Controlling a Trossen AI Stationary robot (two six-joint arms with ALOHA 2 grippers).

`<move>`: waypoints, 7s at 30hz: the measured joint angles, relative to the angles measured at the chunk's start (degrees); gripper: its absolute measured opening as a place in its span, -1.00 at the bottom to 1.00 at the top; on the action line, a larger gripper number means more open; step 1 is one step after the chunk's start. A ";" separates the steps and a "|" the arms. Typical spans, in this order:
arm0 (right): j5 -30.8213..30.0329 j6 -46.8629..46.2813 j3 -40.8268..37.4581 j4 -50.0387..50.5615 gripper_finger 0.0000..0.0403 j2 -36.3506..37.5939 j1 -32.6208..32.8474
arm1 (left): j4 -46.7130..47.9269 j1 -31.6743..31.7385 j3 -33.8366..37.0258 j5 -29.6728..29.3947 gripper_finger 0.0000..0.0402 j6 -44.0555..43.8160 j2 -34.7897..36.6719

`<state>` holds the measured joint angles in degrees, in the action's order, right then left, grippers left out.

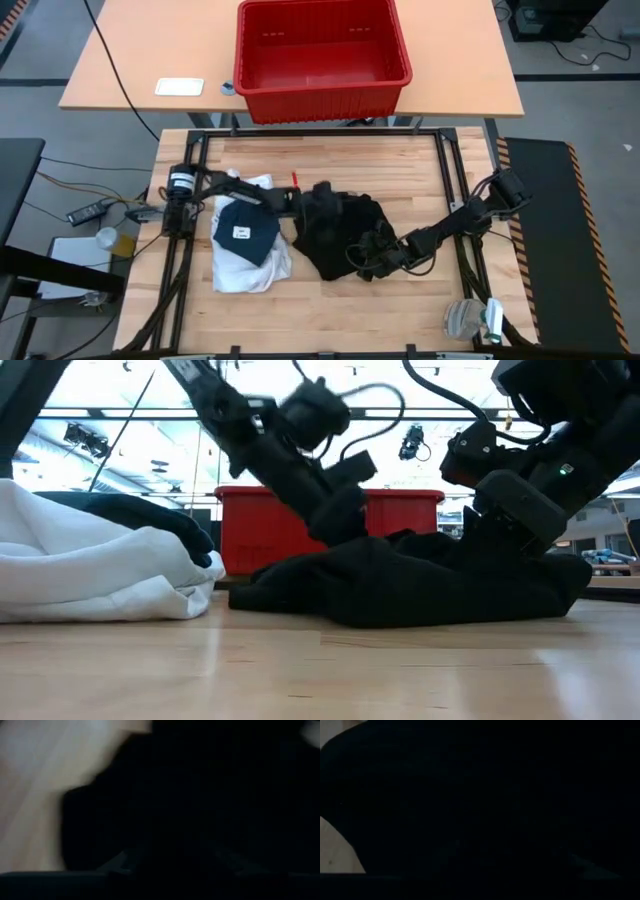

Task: Fold laundry
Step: Fold the black shirt, then stack the folded black shirt on top of the folded dark blue underwear

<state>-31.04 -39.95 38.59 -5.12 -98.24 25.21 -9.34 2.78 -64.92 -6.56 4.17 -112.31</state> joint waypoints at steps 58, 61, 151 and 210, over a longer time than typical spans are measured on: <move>0.73 0.57 -0.11 0.52 0.06 0.15 -0.70 | 38.48 -2.92 -0.01 -2.30 -0.29 10.18 11.15; 0.72 0.55 -0.11 0.52 0.06 0.15 -0.70 | 35.33 -3.31 0.01 -2.30 -0.29 11.60 9.01; 9.06 29.42 3.34 16.09 0.06 23.69 -34.60 | 12.85 -12.97 -3.05 -4.96 -0.10 -0.21 -2.04; -11.44 4.12 -0.48 15.39 0.06 17.08 8.48 | 11.95 -13.98 -2.90 -8.30 -0.07 2.59 6.78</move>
<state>-42.48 -35.83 38.11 10.27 -81.15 33.69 2.61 -11.20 -67.81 -14.86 6.76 -105.53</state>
